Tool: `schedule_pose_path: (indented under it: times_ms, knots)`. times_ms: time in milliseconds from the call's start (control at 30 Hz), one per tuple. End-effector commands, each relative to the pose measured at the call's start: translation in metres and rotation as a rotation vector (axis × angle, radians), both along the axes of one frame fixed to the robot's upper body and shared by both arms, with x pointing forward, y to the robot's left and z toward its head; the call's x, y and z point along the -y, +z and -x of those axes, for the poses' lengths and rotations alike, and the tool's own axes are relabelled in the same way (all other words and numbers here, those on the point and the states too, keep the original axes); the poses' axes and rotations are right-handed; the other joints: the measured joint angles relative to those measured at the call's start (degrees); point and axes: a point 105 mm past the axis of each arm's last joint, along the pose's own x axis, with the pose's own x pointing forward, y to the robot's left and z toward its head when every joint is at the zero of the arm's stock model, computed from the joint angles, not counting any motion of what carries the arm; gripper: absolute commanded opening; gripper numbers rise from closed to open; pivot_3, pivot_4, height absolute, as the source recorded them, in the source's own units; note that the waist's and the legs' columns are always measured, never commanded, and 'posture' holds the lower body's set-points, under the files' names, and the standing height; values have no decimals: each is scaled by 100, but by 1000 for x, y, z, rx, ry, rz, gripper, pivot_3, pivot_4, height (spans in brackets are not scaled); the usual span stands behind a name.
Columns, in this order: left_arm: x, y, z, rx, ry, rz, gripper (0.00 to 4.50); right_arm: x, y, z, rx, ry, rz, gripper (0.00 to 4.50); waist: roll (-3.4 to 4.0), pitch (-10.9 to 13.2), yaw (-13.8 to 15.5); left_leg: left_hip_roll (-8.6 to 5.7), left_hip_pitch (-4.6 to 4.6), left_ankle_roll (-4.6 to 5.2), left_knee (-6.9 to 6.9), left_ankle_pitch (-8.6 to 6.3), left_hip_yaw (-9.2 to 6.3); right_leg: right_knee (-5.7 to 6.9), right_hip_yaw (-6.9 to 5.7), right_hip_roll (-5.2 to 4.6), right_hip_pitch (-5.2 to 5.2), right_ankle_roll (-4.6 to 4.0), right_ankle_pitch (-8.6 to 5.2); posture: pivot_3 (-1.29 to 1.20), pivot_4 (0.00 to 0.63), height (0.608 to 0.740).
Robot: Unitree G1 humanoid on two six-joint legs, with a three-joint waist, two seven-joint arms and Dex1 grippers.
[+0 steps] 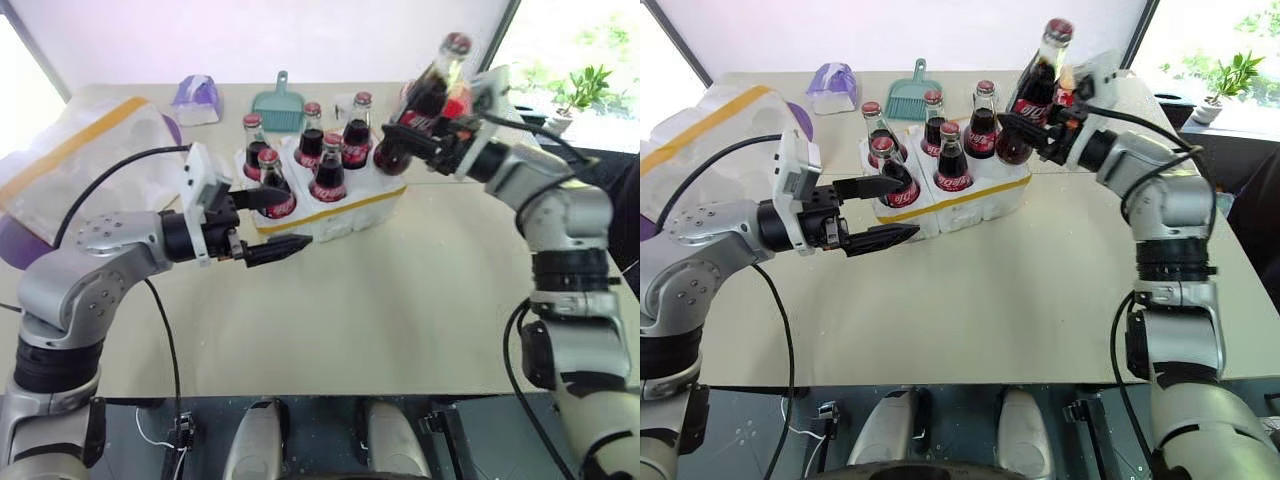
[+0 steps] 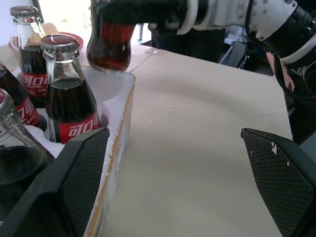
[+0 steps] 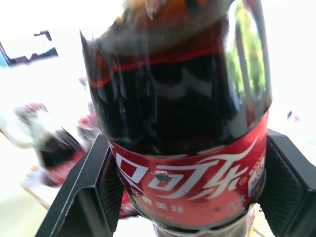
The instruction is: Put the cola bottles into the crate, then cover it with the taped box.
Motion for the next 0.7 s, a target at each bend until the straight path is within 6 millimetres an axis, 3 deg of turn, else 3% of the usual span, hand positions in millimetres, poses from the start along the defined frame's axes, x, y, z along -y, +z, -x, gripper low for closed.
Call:
schedule_pose_path:
  times_ms: [33, 100, 233, 467, 567, 700]
  knots:
    - [-3, 12, 4, 73, 20, 13, 4500, -14, 5, -6, 96, 29, 130, 2889, 0, 0, -21, -1, -22, -1, 6, 0, 1, 5, 1, -1, -22, 0, 1, 0, 150, 736]
    - [-5, 13, 4, 73, 29, 18, 4500, -25, -8, -6, 84, 76, 178, 2889, -6, -4, -28, 0, -31, -1, 9, 1, 2, 10, 2, -2, -37, 1, 1, 0, 150, 736]
    - [-7, 13, 3, 74, 48, 22, 4500, -40, -14, -9, 72, 119, 194, 2889, -3, -2, -33, 0, -30, -4, 8, 3, 2, 12, 0, -1, -37, 0, 1, 0, 150, 736]
    - [-8, 15, 0, 86, 65, 25, 4500, -39, -28, -25, -16, 69, 224, 2889, -3, -2, -47, 0, -33, -4, 3, 3, 2, 11, 0, -1, -43, 0, 1, 0, 150, 736]
    - [-9, 15, -1, 90, 73, 23, 4500, -40, -37, -22, -144, 123, 159, 4334, -4, -3, -50, 0, -32, -6, 5, 4, 3, 13, 2, -1, -43, 0, 1, 0, 150, 736]
    - [-16, 16, -3, 89, 98, 20, 4500, -35, -31, -16, -160, 149, 109, 4424, -4, -3, -41, 0, -32, -7, 5, 5, 2, 14, 1, -1, -42, 0, 1, 0, 150, 736]
